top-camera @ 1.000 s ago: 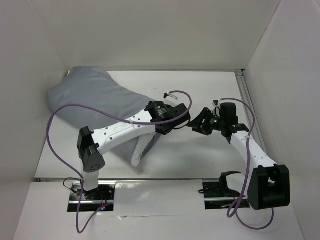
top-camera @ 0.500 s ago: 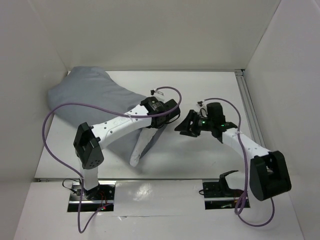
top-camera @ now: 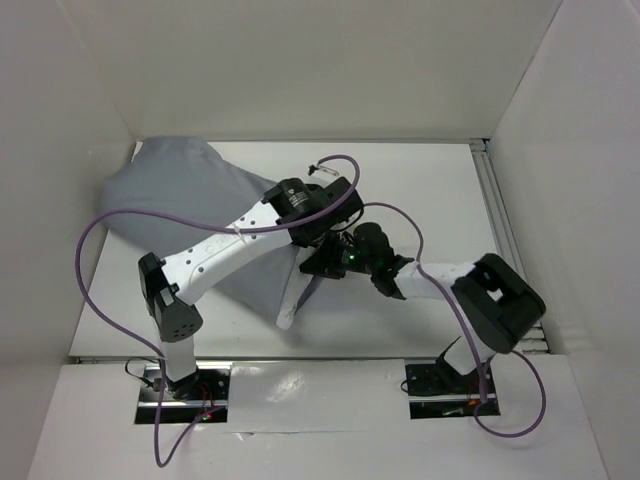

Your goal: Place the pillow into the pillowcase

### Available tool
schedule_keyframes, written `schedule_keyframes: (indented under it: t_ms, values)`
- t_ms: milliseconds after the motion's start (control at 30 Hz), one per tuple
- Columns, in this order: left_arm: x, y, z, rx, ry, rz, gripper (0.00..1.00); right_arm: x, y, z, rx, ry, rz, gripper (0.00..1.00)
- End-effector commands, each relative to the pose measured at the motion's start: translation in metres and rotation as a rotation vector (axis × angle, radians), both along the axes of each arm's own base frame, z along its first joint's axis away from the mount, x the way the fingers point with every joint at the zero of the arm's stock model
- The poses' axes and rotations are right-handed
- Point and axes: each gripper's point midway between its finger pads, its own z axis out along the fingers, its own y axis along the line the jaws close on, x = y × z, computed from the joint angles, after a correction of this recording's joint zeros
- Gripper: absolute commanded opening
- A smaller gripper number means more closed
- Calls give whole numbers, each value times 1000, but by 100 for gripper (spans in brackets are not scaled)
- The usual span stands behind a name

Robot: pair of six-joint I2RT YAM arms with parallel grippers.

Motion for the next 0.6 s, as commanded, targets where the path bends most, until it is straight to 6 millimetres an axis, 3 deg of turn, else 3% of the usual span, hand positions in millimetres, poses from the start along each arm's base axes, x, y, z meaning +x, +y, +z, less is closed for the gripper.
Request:
schedule_keyframes:
  t_ms: [0, 67, 167, 200, 267, 300, 433, 533, 567]
  values:
    - [-21, -26, 21, -137, 48, -103, 0, 47, 24, 23, 79, -182, -118, 26]
    - [-24, -44, 25, -166, 57, -160, 0, 58, 34, 5, 16, -215, -122, 22]
    - [-27, -68, 39, -241, 67, -233, 0, 65, 48, 24, 119, -272, -129, 21]
    - [-28, -77, 51, -292, 66, -263, 0, 65, 52, 43, 182, -315, -140, 21]
    - [-27, -92, 62, -339, 61, -319, 0, 68, 55, 58, 238, -325, -179, 21]
    - [-29, -110, 76, -425, 63, -361, 0, 73, 55, 70, 271, -343, -202, 21]
    - [-47, -148, 97, -615, 114, -496, 0, 83, 58, 102, 359, -365, -244, 18]
    - [-57, -159, 90, -649, 162, -518, 0, 88, 57, 118, 434, -348, -227, 17]
    - [-62, -162, 99, -672, 142, -542, 0, 90, 53, 125, 460, -350, -229, 17]
